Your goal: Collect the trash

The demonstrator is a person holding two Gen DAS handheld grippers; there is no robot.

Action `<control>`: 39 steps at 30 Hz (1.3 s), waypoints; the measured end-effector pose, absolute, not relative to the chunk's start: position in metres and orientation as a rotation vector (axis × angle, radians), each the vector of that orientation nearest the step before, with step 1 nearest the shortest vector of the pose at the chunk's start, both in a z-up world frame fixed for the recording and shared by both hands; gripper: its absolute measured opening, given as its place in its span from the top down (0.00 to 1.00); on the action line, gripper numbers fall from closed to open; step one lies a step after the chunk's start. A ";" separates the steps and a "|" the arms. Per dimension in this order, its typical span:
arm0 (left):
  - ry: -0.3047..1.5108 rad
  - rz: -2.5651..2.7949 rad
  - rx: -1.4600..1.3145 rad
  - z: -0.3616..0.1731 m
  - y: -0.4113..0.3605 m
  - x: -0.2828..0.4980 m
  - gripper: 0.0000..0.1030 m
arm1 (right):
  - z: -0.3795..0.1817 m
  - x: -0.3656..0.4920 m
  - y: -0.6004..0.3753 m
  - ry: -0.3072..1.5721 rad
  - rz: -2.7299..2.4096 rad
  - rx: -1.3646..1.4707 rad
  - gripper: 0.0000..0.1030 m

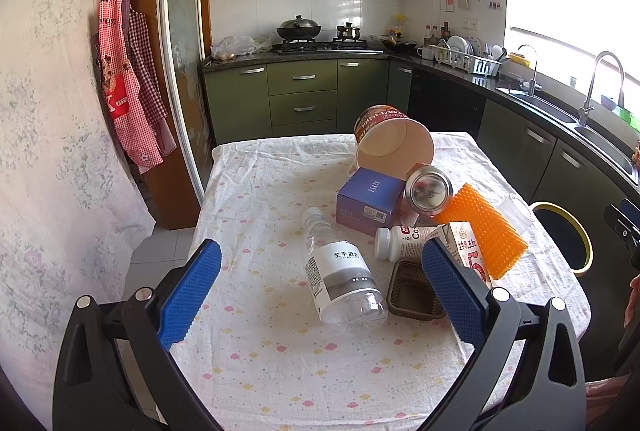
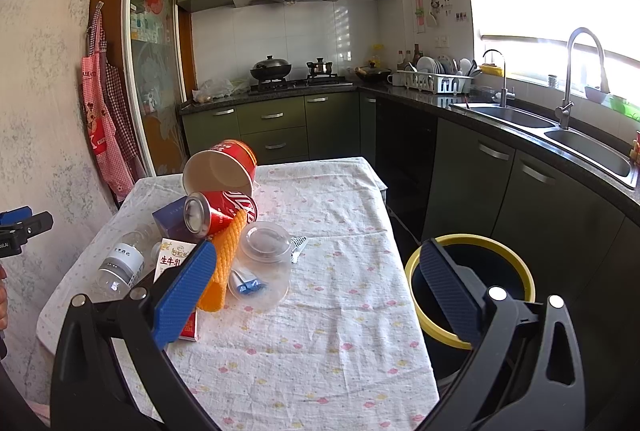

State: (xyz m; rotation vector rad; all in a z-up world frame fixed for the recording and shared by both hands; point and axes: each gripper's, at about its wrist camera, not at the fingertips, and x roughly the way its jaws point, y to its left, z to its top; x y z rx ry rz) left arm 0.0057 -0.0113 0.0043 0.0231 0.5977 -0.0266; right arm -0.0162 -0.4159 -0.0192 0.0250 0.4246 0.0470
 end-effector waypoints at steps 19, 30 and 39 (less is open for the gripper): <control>0.616 -0.040 0.034 0.001 -0.014 0.008 0.04 | -0.024 -0.015 -0.414 0.427 0.047 0.028 0.06; 0.625 -0.044 0.036 0.000 -0.016 0.009 0.04 | -0.026 -0.014 -0.414 0.430 0.048 0.028 0.06; 0.626 -0.047 0.038 -0.002 -0.016 0.009 0.04 | -0.029 -0.013 -0.413 0.429 0.047 0.027 0.06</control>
